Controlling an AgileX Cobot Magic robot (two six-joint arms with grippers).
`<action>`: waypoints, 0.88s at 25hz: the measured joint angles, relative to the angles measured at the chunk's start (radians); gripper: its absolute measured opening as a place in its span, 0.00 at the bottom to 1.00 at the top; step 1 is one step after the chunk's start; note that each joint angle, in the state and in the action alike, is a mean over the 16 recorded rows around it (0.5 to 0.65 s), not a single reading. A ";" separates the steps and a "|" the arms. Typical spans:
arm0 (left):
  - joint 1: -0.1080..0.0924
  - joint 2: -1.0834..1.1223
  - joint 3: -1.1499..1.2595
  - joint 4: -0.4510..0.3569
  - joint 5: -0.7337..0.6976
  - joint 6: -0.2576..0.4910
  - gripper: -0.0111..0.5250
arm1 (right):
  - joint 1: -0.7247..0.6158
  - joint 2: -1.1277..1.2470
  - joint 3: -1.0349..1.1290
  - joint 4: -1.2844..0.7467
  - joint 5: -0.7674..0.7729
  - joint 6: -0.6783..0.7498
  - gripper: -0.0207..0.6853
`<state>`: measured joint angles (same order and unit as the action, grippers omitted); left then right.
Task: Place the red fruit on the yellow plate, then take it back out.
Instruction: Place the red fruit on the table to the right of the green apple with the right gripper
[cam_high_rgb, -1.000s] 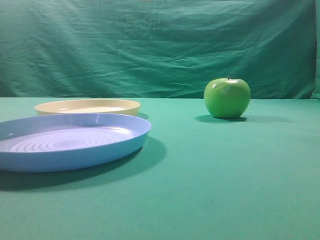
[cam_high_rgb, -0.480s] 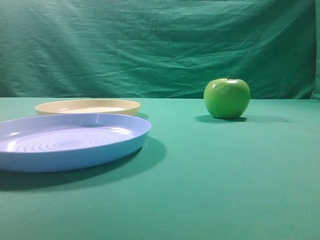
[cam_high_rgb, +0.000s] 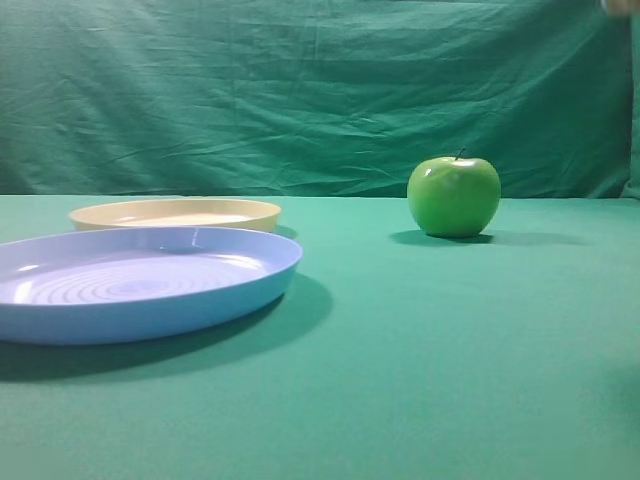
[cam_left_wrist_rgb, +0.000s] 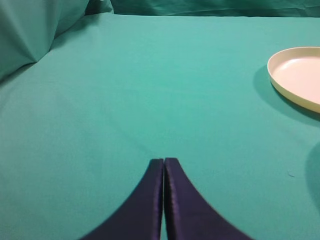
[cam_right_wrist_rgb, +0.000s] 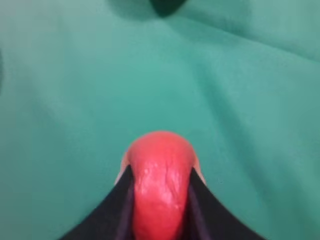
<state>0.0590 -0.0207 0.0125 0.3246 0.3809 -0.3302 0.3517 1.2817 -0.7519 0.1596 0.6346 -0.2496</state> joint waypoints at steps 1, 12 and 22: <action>0.000 0.000 0.000 0.000 0.000 0.000 0.02 | 0.000 0.010 0.024 0.001 -0.034 -0.002 0.27; 0.000 0.000 0.000 0.000 0.000 0.000 0.02 | 0.000 0.168 0.122 0.007 -0.280 -0.025 0.39; 0.000 0.000 0.000 0.000 0.000 0.000 0.02 | -0.001 0.205 0.082 -0.009 -0.266 -0.031 0.80</action>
<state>0.0590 -0.0207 0.0125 0.3246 0.3809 -0.3302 0.3510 1.4868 -0.6698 0.1508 0.3685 -0.2806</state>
